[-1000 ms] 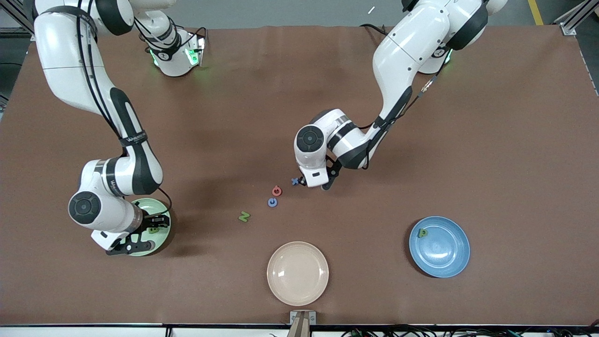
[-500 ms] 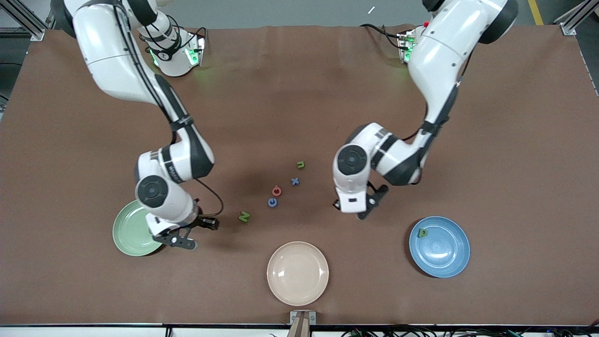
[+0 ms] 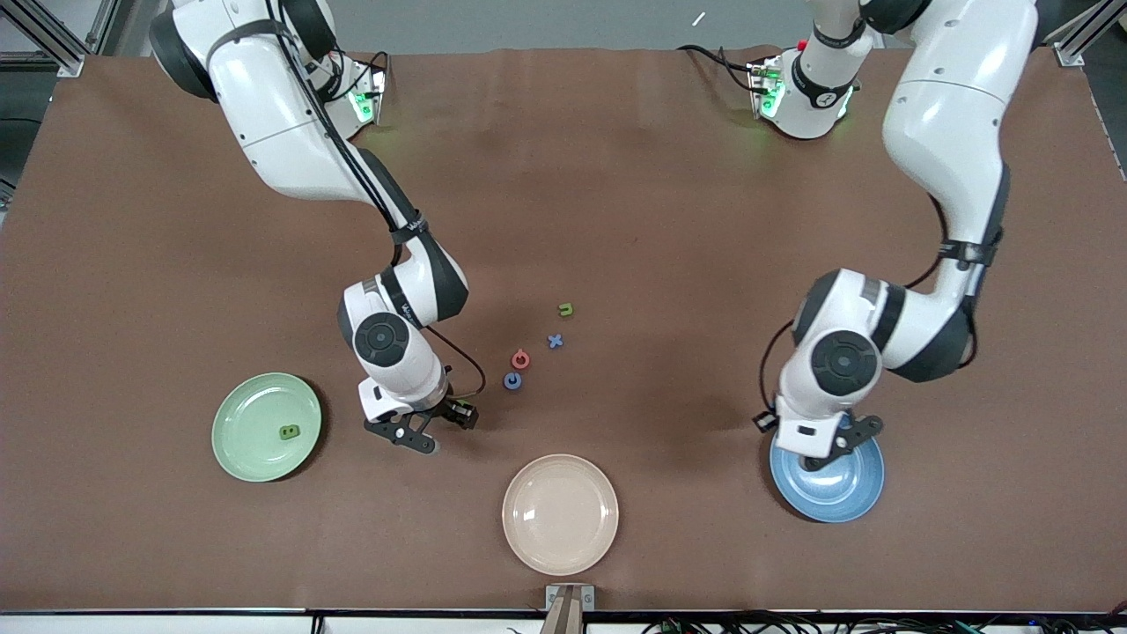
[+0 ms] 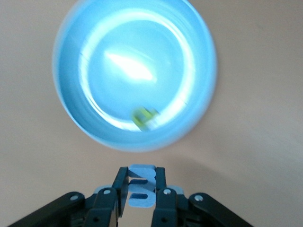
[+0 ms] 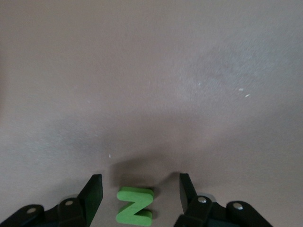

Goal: Sort upper and lower case letters into plates
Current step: 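Drop the blue m in the blue plate while the right gripper grasps Z, then drop the Z in the green plate while the left gripper grasps u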

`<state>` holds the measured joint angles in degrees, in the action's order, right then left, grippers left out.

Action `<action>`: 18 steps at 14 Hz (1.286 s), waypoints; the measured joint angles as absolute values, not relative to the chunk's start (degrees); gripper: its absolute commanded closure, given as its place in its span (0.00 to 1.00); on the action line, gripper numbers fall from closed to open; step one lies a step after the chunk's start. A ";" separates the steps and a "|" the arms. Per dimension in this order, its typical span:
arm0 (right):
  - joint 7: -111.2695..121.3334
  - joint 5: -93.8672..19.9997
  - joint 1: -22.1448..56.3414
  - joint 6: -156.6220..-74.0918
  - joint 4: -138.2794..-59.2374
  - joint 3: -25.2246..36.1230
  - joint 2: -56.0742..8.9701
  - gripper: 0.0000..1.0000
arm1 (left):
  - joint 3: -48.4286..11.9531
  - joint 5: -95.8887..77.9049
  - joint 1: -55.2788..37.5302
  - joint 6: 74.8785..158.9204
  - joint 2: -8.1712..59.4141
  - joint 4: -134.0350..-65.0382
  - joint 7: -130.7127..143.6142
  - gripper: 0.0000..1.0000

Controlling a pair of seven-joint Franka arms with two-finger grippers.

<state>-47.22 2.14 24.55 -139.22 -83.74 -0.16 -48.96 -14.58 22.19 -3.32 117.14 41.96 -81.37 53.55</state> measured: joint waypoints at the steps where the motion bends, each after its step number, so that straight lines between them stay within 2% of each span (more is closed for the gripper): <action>1: -47.22 2.14 24.56 -139.21 -83.73 -0.14 -49.21 0.28 | -14.59 23.82 -1.75 117.53 42.40 -81.52 52.19 0.84; 2: -47.23 2.10 24.55 -139.18 -83.71 -0.09 -49.30 0.29 | -14.60 24.89 -0.33 118.68 43.06 -81.66 51.08 0.79; 3: -47.23 2.03 24.55 -139.08 -83.70 -0.11 -49.33 0.29 | -14.60 25.44 0.83 120.25 43.85 -81.74 50.14 0.67; 4: -47.23 1.93 24.56 -138.97 -83.70 -0.25 -49.33 0.29 | -14.61 25.62 1.62 121.48 44.59 -81.75 49.22 0.44; 6: -47.23 1.84 24.62 -138.83 -83.68 -0.81 -49.33 0.31 | -14.63 25.68 2.12 122.33 45.29 -81.75 48.47 0.10; 7: -47.23 1.82 24.66 -138.68 -83.67 -1.05 -49.33 0.32 | -14.79 25.68 2.10 122.34 45.29 -81.74 48.46 0.03; 9: -47.22 1.82 24.67 -137.66 -83.47 -1.37 -49.33 0.39 | -15.79 25.58 2.05 122.26 45.11 -81.69 48.53 0.02; 11: -47.22 1.82 24.68 -136.38 -83.14 -1.43 -49.33 0.54 | -19.07 24.70 2.03 119.91 44.87 -81.58 50.08 0.02; 14: -47.21 1.83 24.68 -135.72 -82.88 -1.43 -49.23 0.78 | -27.79 24.33 1.48 114.76 44.58 -81.63 57.99 0.02; 17: -47.21 1.83 24.67 -135.45 -82.82 -1.40 -49.13 0.95 | -34.04 23.59 -1.07 115.39 44.64 -84.52 65.89 0.09; 18: -47.21 1.84 24.66 -135.43 -82.80 -1.39 -49.13 0.95 | -34.54 23.48 -2.74 117.39 44.68 -86.26 67.60 0.12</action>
<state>-47.21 1.84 24.66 -135.43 -82.80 -1.39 -49.13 -34.54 23.48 -2.74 117.39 44.68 -86.26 67.60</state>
